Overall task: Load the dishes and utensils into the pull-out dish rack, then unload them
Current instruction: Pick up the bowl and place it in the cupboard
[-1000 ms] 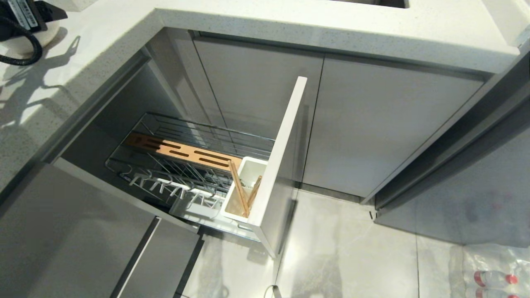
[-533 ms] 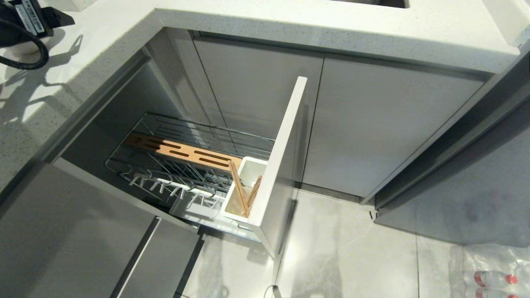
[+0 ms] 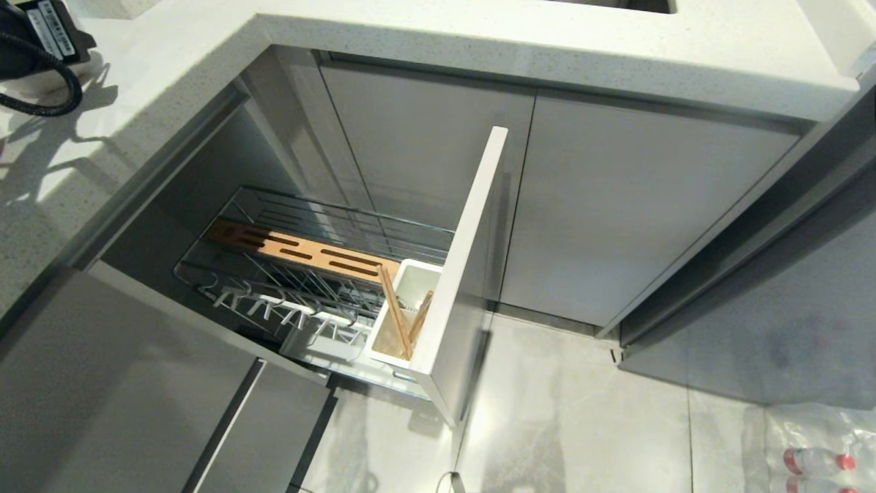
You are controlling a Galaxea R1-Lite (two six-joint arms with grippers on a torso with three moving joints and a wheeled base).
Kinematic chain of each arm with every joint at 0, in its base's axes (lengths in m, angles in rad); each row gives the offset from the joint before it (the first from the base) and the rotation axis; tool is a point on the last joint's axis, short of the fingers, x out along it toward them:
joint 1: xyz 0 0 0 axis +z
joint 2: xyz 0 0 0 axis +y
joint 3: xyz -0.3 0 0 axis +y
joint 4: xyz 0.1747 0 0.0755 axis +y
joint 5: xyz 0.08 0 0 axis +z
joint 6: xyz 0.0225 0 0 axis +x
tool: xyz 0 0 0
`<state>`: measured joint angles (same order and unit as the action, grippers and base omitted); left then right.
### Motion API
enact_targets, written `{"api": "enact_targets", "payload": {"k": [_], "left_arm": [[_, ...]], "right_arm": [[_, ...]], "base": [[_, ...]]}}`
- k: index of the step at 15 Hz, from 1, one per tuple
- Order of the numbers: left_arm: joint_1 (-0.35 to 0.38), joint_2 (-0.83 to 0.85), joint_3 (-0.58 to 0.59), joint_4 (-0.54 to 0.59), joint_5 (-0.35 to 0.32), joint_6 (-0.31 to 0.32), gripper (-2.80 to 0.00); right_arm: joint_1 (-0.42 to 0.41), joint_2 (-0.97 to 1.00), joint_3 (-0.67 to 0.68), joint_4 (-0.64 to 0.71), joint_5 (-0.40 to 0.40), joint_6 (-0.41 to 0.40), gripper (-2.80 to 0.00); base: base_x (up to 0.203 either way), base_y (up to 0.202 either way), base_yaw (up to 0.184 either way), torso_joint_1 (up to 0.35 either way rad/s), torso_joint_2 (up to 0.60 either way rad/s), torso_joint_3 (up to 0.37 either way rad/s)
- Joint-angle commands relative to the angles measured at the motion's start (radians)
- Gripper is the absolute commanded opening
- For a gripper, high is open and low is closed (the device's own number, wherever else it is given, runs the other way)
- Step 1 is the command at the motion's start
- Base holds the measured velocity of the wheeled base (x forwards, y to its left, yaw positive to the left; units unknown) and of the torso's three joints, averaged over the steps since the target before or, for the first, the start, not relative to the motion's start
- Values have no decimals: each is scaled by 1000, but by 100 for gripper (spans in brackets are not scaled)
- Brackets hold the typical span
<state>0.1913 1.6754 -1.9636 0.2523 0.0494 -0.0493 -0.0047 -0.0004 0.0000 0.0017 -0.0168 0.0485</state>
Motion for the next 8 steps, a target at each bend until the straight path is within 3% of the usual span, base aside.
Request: {"api": "enact_targets", "payload": {"k": [1, 8], "left_arm": [[-1, -6, 0, 4, 1, 0, -280], [-47, -66, 2, 14, 2, -3, -280]], "right_arm": [[0, 0, 2, 0, 0, 1, -280], [0, 0, 2, 0, 0, 1, -280]], "base": [[0, 0, 0, 0, 0, 0], [0, 0, 0, 0, 0, 0]]}}
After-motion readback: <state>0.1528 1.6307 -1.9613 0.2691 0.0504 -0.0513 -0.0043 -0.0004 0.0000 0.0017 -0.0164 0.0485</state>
